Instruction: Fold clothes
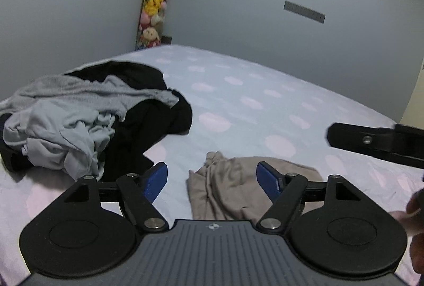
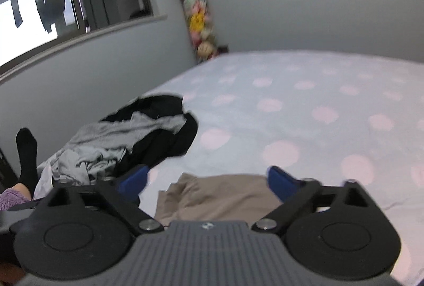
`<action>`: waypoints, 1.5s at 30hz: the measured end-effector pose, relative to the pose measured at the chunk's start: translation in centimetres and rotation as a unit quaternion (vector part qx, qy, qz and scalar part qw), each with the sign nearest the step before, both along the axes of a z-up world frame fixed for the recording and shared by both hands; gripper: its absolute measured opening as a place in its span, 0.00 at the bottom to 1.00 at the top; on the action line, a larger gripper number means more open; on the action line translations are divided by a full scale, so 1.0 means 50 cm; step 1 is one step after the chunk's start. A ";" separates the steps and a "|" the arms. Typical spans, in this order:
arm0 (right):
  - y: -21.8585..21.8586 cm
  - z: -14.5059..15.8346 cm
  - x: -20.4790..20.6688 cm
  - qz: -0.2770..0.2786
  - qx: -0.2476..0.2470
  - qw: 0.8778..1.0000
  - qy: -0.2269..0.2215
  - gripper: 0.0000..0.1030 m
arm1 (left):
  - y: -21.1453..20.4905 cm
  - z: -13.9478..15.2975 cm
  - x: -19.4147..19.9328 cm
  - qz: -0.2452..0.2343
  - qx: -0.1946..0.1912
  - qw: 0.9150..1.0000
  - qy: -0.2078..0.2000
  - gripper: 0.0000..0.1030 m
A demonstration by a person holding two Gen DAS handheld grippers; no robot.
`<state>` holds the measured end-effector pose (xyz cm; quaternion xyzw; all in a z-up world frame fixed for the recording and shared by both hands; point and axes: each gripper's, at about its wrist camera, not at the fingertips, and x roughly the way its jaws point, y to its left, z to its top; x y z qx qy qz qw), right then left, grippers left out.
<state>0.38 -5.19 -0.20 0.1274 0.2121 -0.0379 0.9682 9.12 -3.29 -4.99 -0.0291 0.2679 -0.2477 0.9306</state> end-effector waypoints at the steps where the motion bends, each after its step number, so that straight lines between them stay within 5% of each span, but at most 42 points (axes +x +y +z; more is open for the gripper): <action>1: -0.001 0.002 -0.012 -0.004 0.005 1.000 -0.007 0.99 | -0.001 0.005 -0.007 0.005 -0.001 1.000 -0.004 0.71; 10: -0.015 0.010 -0.092 -0.020 0.067 0.996 -0.050 0.98 | 0.004 0.020 -0.055 0.023 -0.004 1.000 -0.008 0.71; 17: -0.011 -0.008 -0.127 -0.026 0.041 0.999 -0.022 0.96 | 0.008 0.013 -0.076 0.015 -0.001 1.000 0.005 0.71; 28: -0.005 -0.055 -0.175 -0.021 0.018 0.999 0.022 0.96 | 0.000 -0.002 -0.111 0.005 0.053 0.999 -0.003 0.71; 45: -0.013 -0.084 -0.221 -0.002 -0.005 0.999 0.051 0.96 | 0.032 -0.042 -0.141 -0.027 0.079 0.995 0.047 0.71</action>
